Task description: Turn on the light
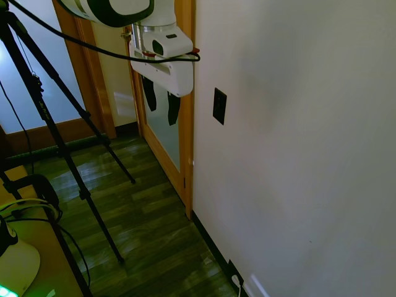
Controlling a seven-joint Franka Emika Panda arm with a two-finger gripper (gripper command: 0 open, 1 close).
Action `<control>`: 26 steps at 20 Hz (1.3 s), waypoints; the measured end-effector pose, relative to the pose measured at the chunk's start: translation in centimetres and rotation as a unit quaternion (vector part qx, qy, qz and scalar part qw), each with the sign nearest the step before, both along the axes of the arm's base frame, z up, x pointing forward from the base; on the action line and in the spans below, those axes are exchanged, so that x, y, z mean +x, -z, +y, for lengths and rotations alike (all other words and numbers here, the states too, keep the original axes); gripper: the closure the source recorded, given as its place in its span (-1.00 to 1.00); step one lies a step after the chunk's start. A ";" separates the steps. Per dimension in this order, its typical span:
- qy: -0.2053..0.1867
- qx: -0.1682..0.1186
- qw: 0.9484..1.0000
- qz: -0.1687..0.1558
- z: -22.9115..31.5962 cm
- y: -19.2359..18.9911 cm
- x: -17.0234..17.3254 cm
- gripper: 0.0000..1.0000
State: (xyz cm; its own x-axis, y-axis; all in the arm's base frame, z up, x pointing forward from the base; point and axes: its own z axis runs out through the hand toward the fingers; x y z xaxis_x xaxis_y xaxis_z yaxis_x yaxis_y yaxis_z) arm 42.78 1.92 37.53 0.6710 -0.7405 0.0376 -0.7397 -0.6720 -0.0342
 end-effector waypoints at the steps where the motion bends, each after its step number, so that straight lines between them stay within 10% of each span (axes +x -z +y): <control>1: 0.000 0.000 1.000 0.000 0.0 0.0 0.0 -1.00; 9: 0.038 -0.018 0.997 -0.068 3.9 3.6 4.9 -1.00; 21: 0.090 -0.023 0.975 -0.200 4.6 9.1 15.5 -1.00; 22: 0.091 -0.024 0.974 -0.204 4.8 9.2 16.1 1.00; 26: 0.095 -0.025 0.971 -0.219 5.4 9.7 17.5 1.00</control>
State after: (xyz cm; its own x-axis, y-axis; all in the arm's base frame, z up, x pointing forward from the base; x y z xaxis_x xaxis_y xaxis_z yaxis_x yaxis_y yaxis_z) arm 60.26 7.36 27.84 0.4348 -0.8390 0.3272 -0.7722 -0.5343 -0.3440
